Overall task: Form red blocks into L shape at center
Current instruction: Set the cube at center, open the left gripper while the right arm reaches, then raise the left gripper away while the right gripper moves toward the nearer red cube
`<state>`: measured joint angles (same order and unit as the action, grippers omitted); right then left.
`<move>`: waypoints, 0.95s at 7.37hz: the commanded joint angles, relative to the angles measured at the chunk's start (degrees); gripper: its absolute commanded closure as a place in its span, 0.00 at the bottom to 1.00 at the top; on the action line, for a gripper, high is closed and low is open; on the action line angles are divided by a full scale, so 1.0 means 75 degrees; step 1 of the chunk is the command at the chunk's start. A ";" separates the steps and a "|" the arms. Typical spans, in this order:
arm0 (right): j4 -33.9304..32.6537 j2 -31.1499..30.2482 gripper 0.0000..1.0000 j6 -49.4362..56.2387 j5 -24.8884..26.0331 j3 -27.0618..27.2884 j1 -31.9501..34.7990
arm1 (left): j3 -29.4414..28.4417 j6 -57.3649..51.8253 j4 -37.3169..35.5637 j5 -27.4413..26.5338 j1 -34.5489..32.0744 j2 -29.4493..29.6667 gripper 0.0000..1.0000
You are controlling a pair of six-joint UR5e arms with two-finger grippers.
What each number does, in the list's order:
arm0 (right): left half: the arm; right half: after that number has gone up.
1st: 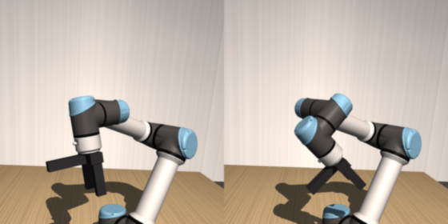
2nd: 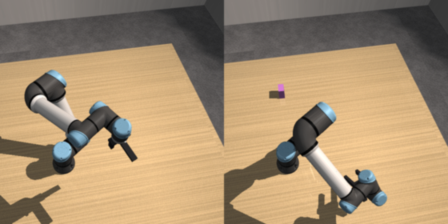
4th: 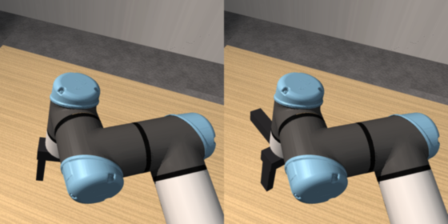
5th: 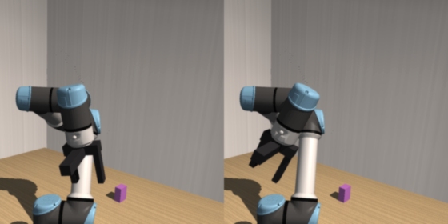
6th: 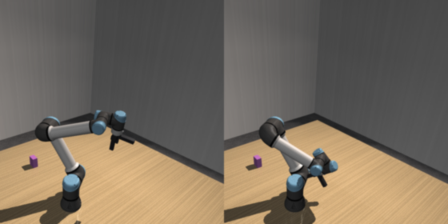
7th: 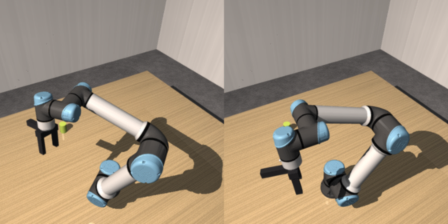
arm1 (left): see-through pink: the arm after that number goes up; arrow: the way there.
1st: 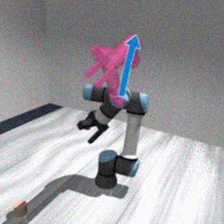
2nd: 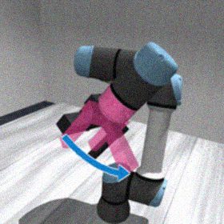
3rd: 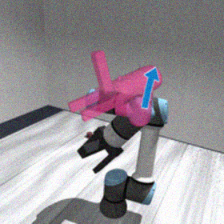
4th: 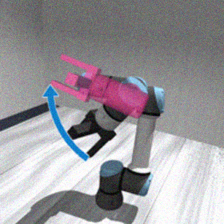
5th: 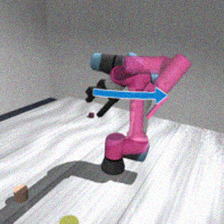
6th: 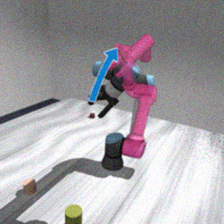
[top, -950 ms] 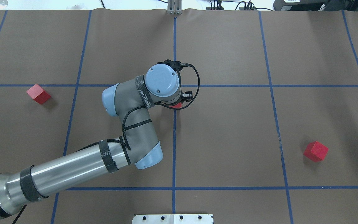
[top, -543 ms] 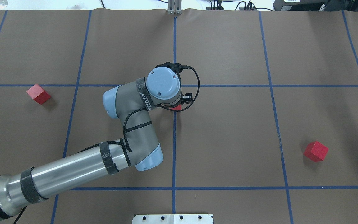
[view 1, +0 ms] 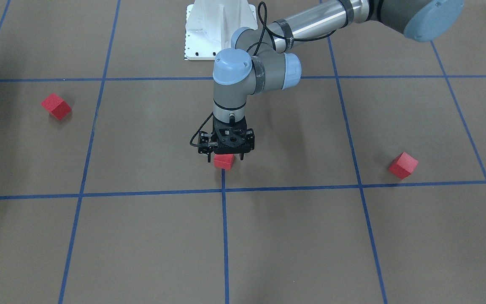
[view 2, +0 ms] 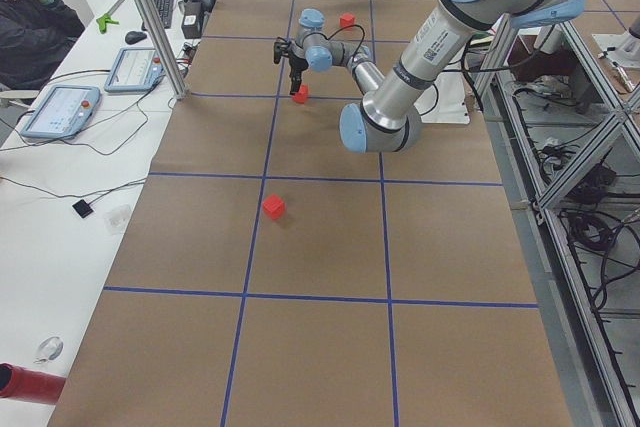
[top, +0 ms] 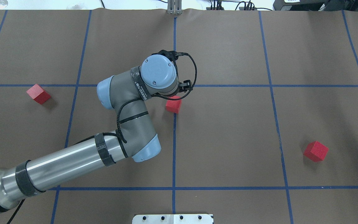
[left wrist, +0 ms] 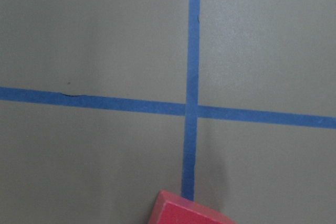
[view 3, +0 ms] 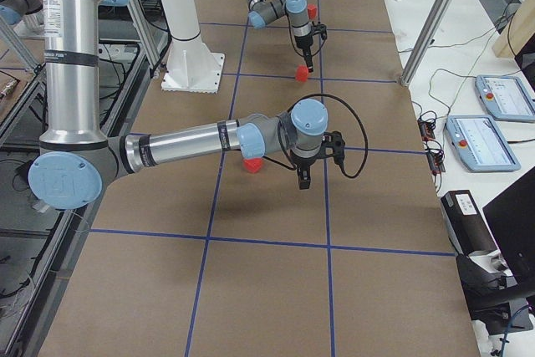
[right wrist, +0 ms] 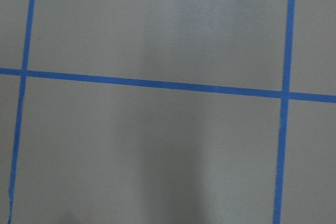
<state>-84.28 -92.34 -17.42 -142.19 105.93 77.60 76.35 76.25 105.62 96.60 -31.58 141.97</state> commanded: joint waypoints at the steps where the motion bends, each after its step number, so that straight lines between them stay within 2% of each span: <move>1: 0.1407 -0.0063 0.01 -0.1876 0.0579 0.0384 -0.1433 | 0.0423 -0.0053 -0.0101 0.0092 -0.0417 -0.0108 0.00; 3: 0.2164 -0.0181 0.00 -0.1849 0.1156 0.0361 -0.2467 | 0.1054 -0.0088 -0.0323 0.0594 -0.0803 -0.0516 0.00; 5: 0.2213 -0.0413 0.01 -0.0627 0.1671 0.0372 -0.2891 | 0.1280 -0.0426 -0.0336 0.0749 -0.1039 -0.0740 0.00; 7: 0.2225 -0.0544 0.01 0.0025 0.1778 0.0373 -0.3311 | 0.1292 -0.0428 -0.0324 0.0749 -0.1051 -0.0788 0.00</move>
<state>-67.71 -95.76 -20.50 -129.85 108.75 55.29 85.84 73.28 103.15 102.11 -39.27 136.40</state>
